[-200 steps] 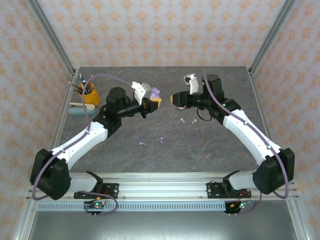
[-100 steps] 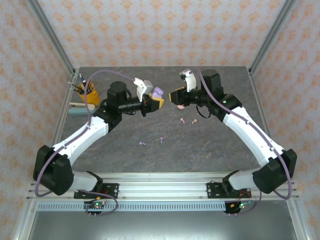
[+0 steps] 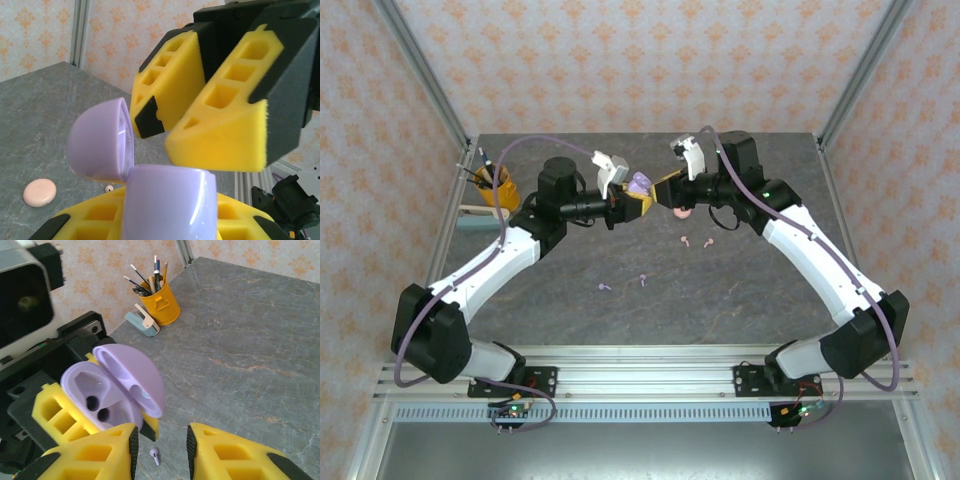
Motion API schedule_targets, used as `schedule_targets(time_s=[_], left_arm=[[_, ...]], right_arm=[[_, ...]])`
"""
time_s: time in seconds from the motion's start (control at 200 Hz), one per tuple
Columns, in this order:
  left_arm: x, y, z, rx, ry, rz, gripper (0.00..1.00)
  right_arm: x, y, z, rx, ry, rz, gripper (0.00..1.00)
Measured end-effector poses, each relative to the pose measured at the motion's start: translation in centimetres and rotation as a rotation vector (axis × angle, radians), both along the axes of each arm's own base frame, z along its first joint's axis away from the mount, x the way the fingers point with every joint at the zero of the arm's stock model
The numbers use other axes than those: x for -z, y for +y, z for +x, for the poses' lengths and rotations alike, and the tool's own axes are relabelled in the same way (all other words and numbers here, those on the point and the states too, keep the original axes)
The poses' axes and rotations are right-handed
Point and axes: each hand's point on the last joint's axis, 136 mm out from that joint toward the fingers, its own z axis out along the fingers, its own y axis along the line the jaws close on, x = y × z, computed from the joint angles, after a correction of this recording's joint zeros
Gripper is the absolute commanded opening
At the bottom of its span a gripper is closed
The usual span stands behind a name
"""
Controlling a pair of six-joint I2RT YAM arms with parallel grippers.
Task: Insert the wireless bluetooth earbuds into the charging case
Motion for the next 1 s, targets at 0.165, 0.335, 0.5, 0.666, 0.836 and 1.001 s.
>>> schedule_targets(time_s=[0.165,0.335,0.5,0.666,0.836,1.001], left_arm=[[0.2,-0.2,0.1,0.014,0.016,0.000,0.20],[0.0,-0.4,0.1,0.022,0.020,-0.003,0.20],[-0.2,-0.3,0.1,0.030,0.027,-0.009,0.20],[-0.1,-0.3,0.0,0.038,0.043,-0.004,0.20],[0.1,-0.4,-0.3,0.049,0.058,-0.001,0.20],[0.2,-0.4,-0.5,0.056,0.069,0.001,0.20]], right_arm=[[-0.1,0.1,-0.2,-0.015,0.000,0.003,0.33],[-0.1,0.2,-0.1,-0.017,0.001,0.000,0.33],[-0.2,0.5,0.6,-0.018,-0.006,-0.002,0.30],[0.2,0.8,1.0,-0.020,0.001,-0.010,0.28],[0.2,0.9,1.2,-0.021,0.004,-0.012,0.25],[0.2,1.2,1.2,-0.034,0.006,-0.013,0.17]])
